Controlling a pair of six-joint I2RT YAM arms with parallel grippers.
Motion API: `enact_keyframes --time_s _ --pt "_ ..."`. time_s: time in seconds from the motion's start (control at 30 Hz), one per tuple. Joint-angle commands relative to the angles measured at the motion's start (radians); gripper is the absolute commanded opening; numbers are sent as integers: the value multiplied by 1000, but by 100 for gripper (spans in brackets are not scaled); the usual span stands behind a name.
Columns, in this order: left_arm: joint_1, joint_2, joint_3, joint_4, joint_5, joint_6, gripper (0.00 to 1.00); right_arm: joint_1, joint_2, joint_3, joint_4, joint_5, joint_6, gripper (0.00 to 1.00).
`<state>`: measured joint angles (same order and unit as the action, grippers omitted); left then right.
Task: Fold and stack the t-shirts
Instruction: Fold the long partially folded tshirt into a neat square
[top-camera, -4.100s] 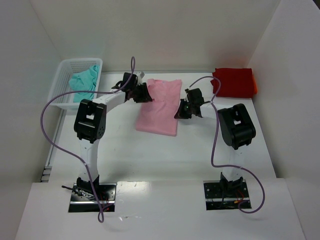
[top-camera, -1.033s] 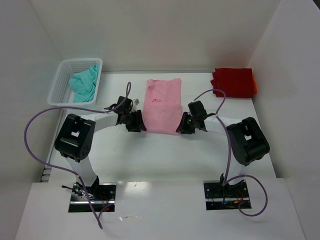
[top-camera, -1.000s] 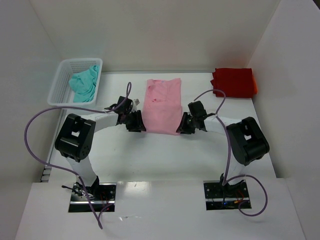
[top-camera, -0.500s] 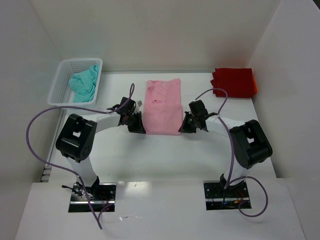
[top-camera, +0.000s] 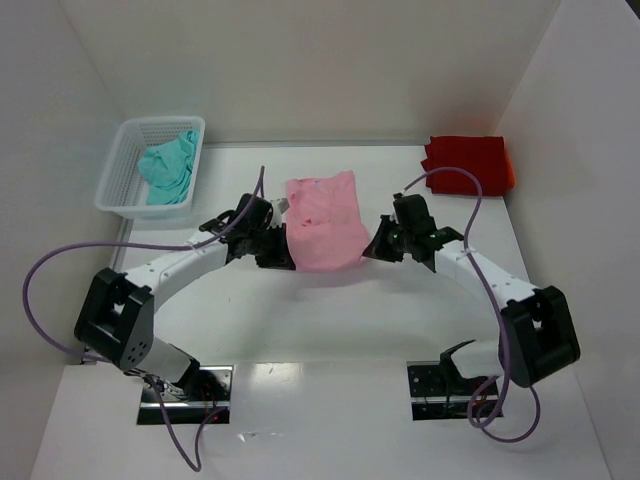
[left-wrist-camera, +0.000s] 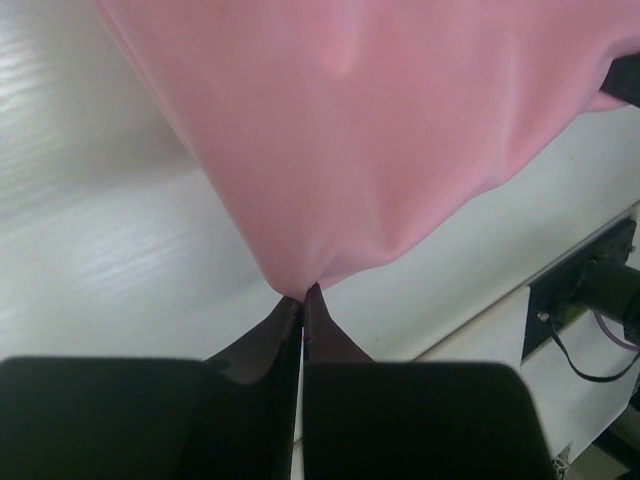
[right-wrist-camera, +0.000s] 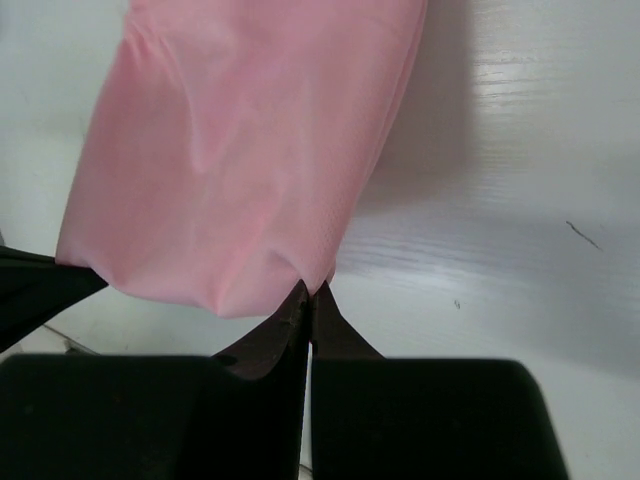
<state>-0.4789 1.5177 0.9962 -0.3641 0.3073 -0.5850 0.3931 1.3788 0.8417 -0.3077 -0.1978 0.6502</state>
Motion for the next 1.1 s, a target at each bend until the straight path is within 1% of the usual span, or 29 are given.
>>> enact_keyframes --time_s 0.0,0.03,0.17,0.27,0.33,0.47,0.57,0.6,0.67,0.7,0.8,0.83,0.9,0.97,1.03,1.07 --pt "-9 -97 2 -88 -20 -35 0 6 -116 -6 -86 12 5 0" --pt "-9 -134 12 -104 -20 -44 0 6 -130 -6 -97 21 5 0" --pt "-9 -183 80 -168 -45 -44 0 6 -175 16 -113 11 14 0" --pt "-9 -165 128 -168 -54 -44 0 6 -149 65 -99 11 14 0" --pt "-9 -131 162 -168 -63 -30 0 -7 -115 112 -87 11 -15 0" --pt "12 -48 271 -158 -83 -7 0 -62 20 198 -28 1 -49 0" --pt "39 27 353 -157 -93 4 0 -74 98 299 -16 1 -87 0" --pt "39 47 373 -157 -93 14 0 -83 152 356 -16 1 -96 0" --pt "52 111 416 -157 -80 14 0 -92 207 414 -16 -9 -124 0" --pt "65 134 464 -157 -80 14 0 -109 265 472 -16 -24 -124 0" --pt "91 206 516 -157 -80 14 0 -125 344 577 -16 -89 -164 0" --pt "109 240 541 -147 -80 14 0 -138 392 600 -16 -89 -175 0" --pt "128 294 567 -147 -51 14 0 -161 431 660 -16 -89 -175 1" --pt "149 329 611 -138 -40 14 0 -177 479 691 -5 -144 -175 1" --pt "163 371 633 -124 -30 37 0 -186 509 730 13 -164 -195 4" --pt "187 383 633 -124 -30 37 0 -186 544 743 27 -173 -195 4"
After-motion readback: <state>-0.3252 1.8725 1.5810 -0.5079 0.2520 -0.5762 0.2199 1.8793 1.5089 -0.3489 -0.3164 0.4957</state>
